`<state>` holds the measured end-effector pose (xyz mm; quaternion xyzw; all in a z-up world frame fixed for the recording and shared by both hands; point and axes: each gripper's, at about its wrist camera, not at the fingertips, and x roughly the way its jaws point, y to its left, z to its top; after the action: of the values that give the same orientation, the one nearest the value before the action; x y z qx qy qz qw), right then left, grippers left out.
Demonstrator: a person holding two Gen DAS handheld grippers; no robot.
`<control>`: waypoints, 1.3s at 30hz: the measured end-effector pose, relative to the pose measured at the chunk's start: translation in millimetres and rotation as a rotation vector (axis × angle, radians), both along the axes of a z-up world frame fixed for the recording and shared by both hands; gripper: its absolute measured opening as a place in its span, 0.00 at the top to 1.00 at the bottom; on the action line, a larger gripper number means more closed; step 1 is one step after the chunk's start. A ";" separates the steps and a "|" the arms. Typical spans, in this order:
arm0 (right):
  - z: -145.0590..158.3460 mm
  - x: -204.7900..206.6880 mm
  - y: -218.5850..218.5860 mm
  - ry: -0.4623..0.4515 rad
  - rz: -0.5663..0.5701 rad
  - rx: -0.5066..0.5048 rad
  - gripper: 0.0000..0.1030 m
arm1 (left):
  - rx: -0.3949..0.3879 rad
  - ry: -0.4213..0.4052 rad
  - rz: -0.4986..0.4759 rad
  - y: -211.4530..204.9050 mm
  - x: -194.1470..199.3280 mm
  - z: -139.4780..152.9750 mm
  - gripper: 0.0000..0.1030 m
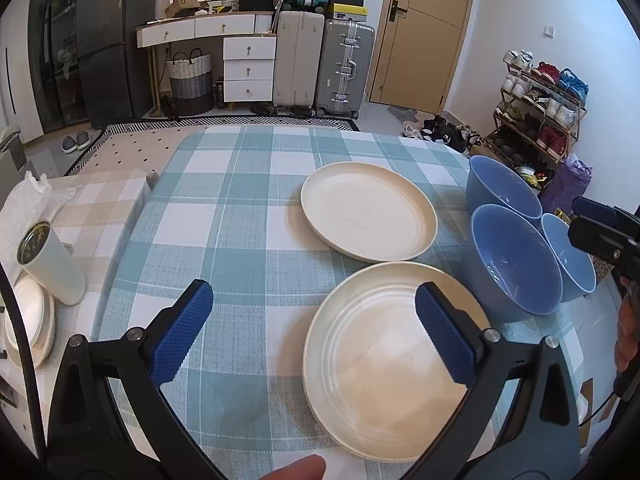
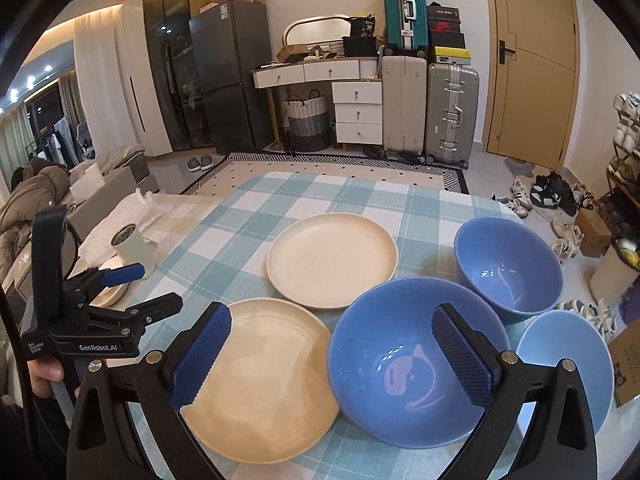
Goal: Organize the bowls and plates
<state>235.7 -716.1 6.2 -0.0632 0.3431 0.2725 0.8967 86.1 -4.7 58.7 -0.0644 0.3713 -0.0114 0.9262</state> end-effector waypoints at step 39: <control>-31.5 151.5 39.4 0.202 -0.002 -0.123 0.01 | -0.015 0.122 0.023 2.3 125.4 -21.6 0.02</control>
<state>387.2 -676.7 -25.3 -0.0899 0.4480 0.2550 0.8522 211.5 -2.3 37.1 -0.0764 0.4262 0.0005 0.9014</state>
